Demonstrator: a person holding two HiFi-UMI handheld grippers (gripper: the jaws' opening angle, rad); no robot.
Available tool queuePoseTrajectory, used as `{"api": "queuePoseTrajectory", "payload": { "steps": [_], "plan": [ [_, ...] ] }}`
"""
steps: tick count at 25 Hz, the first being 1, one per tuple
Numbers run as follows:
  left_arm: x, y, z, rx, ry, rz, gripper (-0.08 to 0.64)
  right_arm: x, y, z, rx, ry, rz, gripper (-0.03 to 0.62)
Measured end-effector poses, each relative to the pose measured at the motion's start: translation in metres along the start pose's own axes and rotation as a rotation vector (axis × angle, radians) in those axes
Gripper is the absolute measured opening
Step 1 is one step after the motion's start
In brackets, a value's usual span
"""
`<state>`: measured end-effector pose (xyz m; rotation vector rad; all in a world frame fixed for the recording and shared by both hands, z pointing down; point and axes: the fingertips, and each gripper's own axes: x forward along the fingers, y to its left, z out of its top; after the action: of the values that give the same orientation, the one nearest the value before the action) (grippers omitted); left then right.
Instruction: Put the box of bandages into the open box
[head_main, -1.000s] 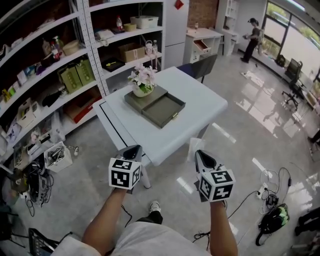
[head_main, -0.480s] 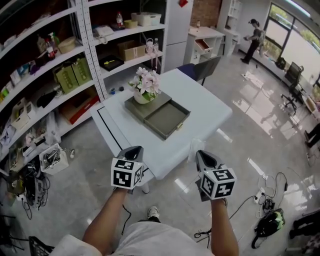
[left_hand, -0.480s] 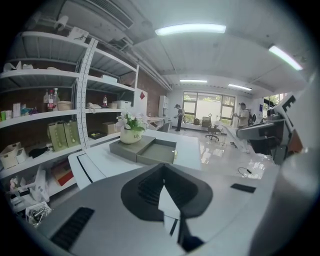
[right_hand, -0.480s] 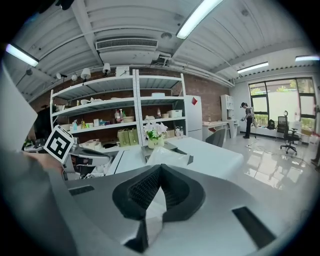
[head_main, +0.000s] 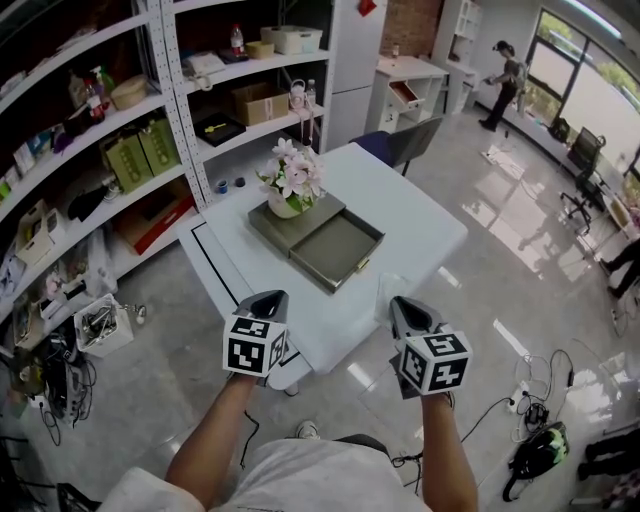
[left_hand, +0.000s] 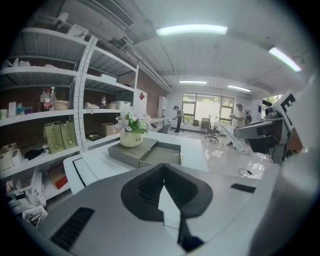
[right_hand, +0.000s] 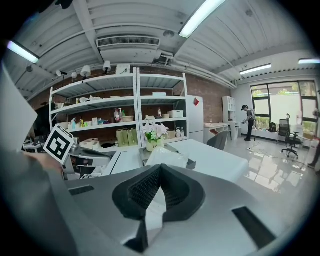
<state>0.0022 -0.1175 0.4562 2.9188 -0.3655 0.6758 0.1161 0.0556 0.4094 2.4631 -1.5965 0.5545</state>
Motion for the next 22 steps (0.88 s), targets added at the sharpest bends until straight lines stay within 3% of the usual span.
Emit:
{"api": "queuePoseTrajectory", "payload": {
  "steps": [13, 22],
  "plan": [
    [0.020, 0.031, 0.009, -0.014, -0.005, 0.057, 0.005, 0.051, -0.010, 0.023, -0.046, -0.003, 0.047, 0.006],
    [0.048, 0.054, 0.013, -0.047, 0.009, 0.139, 0.005, 0.108, -0.027, 0.039, -0.079, 0.011, 0.140, 0.006]
  ]
}}
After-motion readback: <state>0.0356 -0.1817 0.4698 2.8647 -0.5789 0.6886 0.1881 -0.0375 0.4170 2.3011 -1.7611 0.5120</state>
